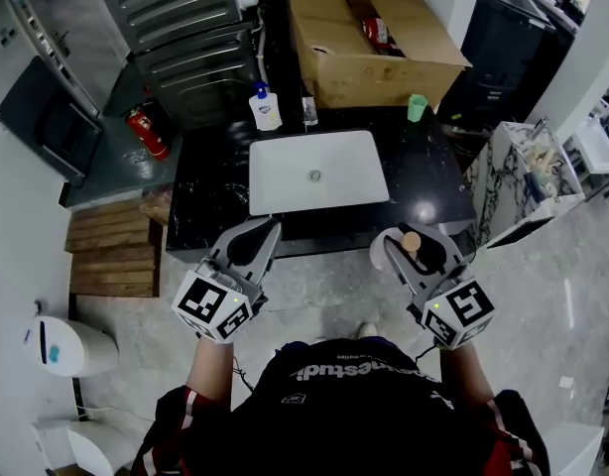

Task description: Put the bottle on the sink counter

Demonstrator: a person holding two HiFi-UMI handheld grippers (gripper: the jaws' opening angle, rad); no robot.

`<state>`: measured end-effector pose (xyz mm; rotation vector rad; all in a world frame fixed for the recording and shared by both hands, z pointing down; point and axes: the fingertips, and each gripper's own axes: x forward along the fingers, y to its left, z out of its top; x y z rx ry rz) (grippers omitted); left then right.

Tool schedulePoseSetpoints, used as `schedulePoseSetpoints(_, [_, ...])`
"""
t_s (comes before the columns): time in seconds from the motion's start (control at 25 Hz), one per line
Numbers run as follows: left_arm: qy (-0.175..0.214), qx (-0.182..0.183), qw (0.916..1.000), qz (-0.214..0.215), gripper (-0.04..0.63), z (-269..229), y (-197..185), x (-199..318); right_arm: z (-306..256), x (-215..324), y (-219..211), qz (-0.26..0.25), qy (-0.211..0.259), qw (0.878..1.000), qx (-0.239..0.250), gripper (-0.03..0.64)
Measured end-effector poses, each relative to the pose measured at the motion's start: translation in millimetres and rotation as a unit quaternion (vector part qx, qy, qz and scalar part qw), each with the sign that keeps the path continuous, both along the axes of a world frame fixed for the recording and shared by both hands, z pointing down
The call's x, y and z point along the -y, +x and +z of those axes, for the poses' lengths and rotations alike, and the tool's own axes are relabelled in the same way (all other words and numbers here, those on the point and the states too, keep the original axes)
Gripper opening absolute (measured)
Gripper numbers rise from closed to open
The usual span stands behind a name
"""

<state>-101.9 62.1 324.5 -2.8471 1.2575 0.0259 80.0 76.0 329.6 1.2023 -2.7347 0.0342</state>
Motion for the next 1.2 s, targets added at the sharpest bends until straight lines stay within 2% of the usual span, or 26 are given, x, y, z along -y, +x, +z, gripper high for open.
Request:
schedulePoseSetpoints(0.28, [-0.009, -0.003, 0.9999, 0.008, 0.014, 16.8, -12.8, 10.4, 17.5, 6.8, -3.0, 0.031, -0.013, 0.999, -0.002, 0.152])
schedulePoseSetpoints(0.56, [-0.01, -0.006, 0.9999, 0.011, 0.014, 23.3, -14.2, 43.8, 22.2, 36.9, -2.5, 0.032, -0.019, 0.999, -0.007, 0.152])
schedulePoseSetpoints(0.76, [-0.014, -0.01, 0.9998, -0.002, 0.014, 26.7, -5.4, 92.1, 20.2, 90.0, -0.1, 0.016, -0.01, 1.0, -0.002, 0.152])
schedulePoseSetpoints(0.92, [-0.012, -0.003, 0.9999, 0.004, 0.014, 26.7, 17.6, 139.8, 14.6, 145.2, 7.2, 0.003, -0.006, 1.0, 0.003, 0.152])
schedulePoseSetpoints(1.2, [-0.017, 0.001, 0.9997, -0.016, 0.014, 28.2, 53.3, 231.3, 12.2, 236.0, 30.8, -0.022, -0.003, 1.0, 0.0, 0.152])
